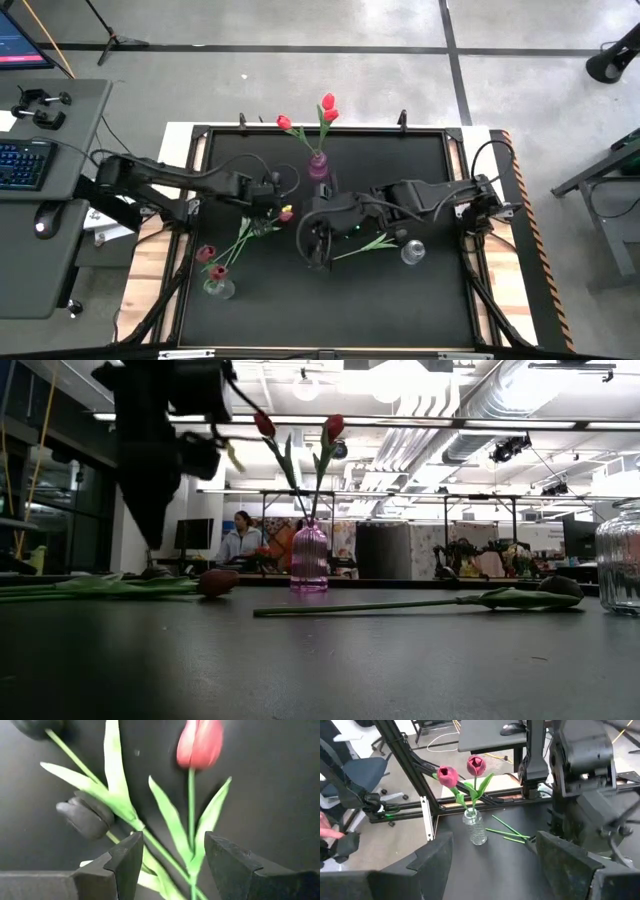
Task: Sort flowers into vase by color
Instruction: Put the red tulip into the left transparent vase
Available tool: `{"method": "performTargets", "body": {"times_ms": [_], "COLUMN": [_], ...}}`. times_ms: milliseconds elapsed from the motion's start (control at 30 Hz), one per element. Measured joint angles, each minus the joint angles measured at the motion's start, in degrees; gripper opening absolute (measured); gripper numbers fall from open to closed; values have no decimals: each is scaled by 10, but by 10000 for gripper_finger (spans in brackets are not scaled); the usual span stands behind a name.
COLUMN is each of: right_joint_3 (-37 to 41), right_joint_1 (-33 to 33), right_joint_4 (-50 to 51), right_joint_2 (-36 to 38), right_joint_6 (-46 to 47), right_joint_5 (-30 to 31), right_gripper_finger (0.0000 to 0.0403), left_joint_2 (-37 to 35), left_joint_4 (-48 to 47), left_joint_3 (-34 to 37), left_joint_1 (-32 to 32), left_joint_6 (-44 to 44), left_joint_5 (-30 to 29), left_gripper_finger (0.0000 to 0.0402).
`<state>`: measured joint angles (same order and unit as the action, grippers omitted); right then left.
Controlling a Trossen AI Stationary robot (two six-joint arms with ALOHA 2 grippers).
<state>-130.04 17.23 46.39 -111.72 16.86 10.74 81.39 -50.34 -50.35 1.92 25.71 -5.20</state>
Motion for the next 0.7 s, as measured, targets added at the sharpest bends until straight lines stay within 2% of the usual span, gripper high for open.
{"method": "performTargets", "body": {"times_ms": [233,533,700], "right_joint_3": [0,0,0], "right_joint_1": [11,12,10], "right_joint_4": [14,16,19], "right_joint_2": [0,0,0], "right_joint_6": [13,12,12], "right_joint_5": [37,41,42], "right_gripper_finger": [271,271,271], "left_joint_2": [59,80,81], "left_joint_4": [-1,12,32], "left_joint_3": [11,17,21], "left_joint_1": [0,-7,-32], "left_joint_6": [-34,-50,-64], "left_joint_5": [22,37,35], "left_gripper_finger": [197,197,197]}}
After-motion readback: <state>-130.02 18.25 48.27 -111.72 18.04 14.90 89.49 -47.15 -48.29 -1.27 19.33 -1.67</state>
